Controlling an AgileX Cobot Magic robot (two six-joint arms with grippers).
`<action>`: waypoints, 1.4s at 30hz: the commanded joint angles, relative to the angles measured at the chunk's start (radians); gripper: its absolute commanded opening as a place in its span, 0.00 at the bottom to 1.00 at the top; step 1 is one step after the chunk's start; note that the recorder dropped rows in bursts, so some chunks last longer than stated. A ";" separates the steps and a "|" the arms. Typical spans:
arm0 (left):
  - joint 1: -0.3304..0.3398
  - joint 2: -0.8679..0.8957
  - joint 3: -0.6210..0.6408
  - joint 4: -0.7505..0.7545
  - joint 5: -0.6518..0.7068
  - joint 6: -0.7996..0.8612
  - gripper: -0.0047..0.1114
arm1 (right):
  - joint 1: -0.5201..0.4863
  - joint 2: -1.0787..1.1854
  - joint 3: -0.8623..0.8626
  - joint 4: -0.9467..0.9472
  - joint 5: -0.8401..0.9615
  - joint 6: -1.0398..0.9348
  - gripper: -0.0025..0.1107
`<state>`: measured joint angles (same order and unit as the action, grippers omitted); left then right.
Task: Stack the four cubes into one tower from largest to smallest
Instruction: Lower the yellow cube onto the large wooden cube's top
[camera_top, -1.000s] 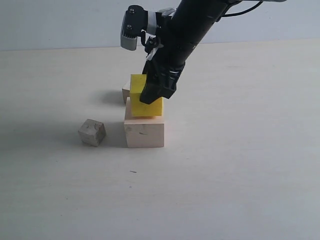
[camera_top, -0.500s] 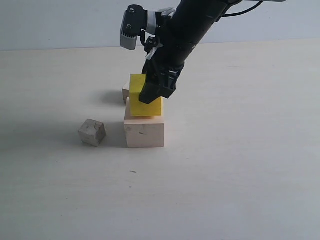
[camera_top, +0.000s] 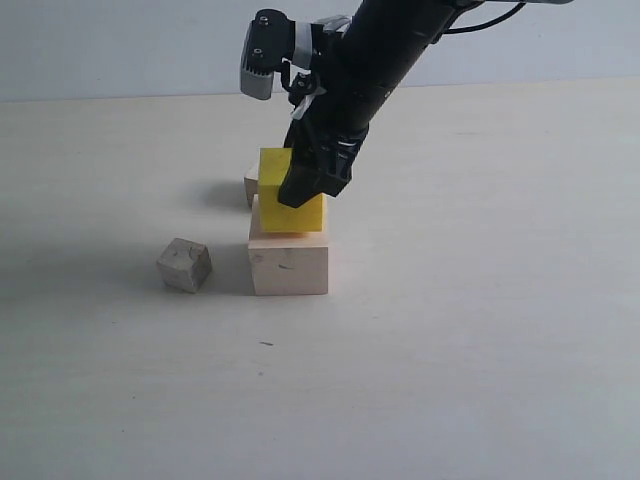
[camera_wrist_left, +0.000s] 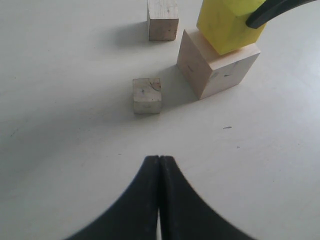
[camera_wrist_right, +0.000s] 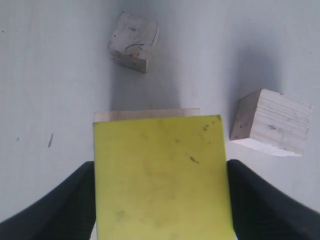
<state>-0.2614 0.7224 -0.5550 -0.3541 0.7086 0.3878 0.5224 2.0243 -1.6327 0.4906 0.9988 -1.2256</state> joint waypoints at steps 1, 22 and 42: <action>-0.008 0.000 0.001 -0.004 -0.008 0.001 0.04 | 0.000 0.004 0.002 0.013 -0.004 0.004 0.02; -0.008 0.000 0.001 -0.004 -0.006 0.001 0.04 | 0.000 0.007 0.002 0.013 -0.001 0.023 0.03; -0.008 0.000 0.001 -0.004 -0.004 0.001 0.04 | 0.000 0.007 0.002 0.004 -0.007 0.021 0.50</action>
<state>-0.2614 0.7224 -0.5550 -0.3541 0.7086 0.3878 0.5224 2.0288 -1.6327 0.4887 0.9988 -1.2082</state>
